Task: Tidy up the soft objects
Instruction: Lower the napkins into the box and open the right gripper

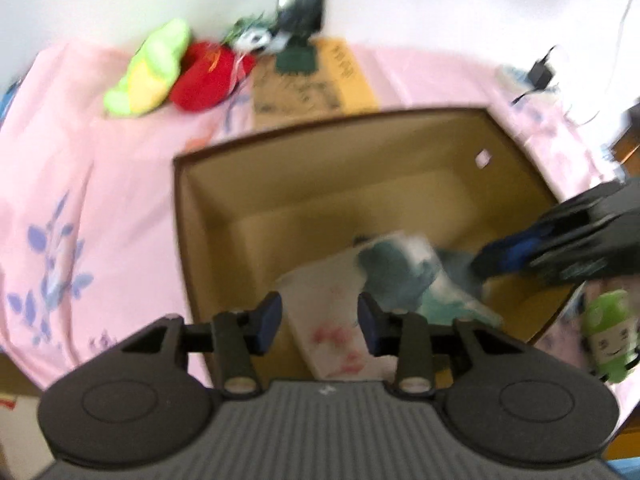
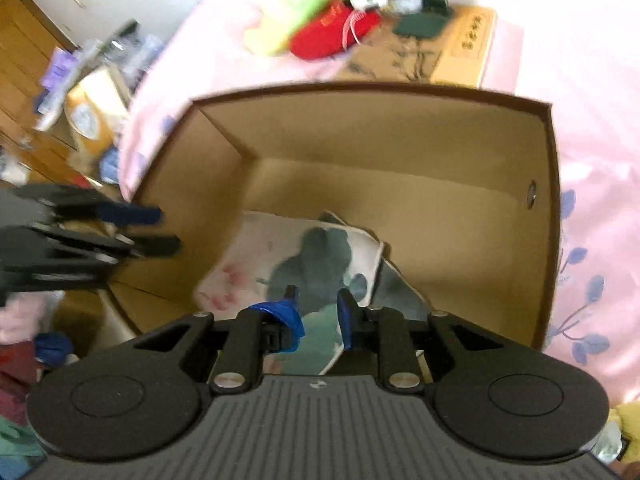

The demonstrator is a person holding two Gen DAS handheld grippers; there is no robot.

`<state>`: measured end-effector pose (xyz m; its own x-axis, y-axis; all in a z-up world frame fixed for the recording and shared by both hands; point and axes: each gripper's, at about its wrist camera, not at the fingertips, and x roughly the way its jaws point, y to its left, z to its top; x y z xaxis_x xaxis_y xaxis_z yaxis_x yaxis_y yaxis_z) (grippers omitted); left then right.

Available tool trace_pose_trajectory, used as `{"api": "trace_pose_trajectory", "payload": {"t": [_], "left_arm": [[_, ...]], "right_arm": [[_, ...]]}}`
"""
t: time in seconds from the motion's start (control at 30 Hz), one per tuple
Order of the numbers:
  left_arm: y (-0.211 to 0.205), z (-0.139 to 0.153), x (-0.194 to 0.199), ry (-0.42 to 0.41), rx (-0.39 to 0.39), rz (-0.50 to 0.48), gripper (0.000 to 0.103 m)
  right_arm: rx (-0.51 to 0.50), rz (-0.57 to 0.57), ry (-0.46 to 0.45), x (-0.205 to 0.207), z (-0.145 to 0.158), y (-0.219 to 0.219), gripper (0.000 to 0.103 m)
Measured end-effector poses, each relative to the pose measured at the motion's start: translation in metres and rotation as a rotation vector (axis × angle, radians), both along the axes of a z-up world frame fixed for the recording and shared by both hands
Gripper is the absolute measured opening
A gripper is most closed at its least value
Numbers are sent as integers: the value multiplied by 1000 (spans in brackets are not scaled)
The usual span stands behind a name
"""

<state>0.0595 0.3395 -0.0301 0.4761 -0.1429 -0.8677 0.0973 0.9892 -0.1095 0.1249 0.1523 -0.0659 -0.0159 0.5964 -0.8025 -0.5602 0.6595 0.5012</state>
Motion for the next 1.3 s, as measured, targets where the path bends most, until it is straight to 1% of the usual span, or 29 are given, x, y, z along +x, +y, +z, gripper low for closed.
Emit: {"api": "trace_pose_trajectory", "payload": {"t": [0.03, 0.07, 0.17, 0.23, 0.33, 0.43, 0.53, 0.6, 0.67, 0.73, 0.8, 0.87, 0.93, 1.07, 1.1, 1.17, 1.23, 1.3], "left_arm": [[-2, 3, 3, -10, -27, -15, 36], [-5, 2, 7, -1, -52, -30, 36], [-23, -15, 21, 81, -87, -90, 36], [-32, -29, 30, 144, -79, -118, 36], [-34, -51, 44, 236, -92, -115, 36], [-34, -74, 56, 337, -73, -85, 36], [-34, -89, 68, 393, -62, -68, 36], [-32, -93, 76, 413, -70, -50, 39], [-34, -93, 85, 417, -61, -42, 43], [-36, -93, 95, 423, -58, -37, 43], [-39, -92, 103, 409, -38, -38, 43], [-42, -92, 109, 388, -16, -35, 43], [-43, -91, 115, 366, 3, -32, 43], [-47, -90, 120, 313, 42, -40, 43], [-47, -89, 121, 301, 46, -37, 43], [-43, -88, 121, 290, 38, -23, 43], [-39, -81, 116, 259, 45, -22, 43], [-27, -75, 114, 237, 45, -30, 43]], "right_arm": [[-20, 8, 10, 0, -3, 6, 3], [-48, 24, 28, 1, -7, 13, 3], [-133, 92, 83, 2, -19, 29, 3], [-188, 117, 126, 4, -28, 34, 3], [-230, 122, 179, 7, -43, 38, 4], [-249, 84, 175, 14, -51, 38, 4], [-246, 40, 163, 22, -55, 37, 4], [-236, 36, 173, 26, -55, 37, 4], [-245, 29, 182, 27, -56, 36, 4], [-251, 14, 207, 32, -57, 35, 3], [-248, -23, 248, 40, -59, 32, 3], [-238, -83, 270, 49, -60, 28, 2], [-227, -123, 254, 57, -58, 25, 2], [-182, -194, 180, 65, -53, 19, 2], [-189, -209, 161, 65, -52, 18, 3], [-172, -230, 163, 67, -50, 11, 3], [-141, -209, 161, 63, -42, 3, 3], [-133, -149, 171, 59, -34, 1, 4]]}}
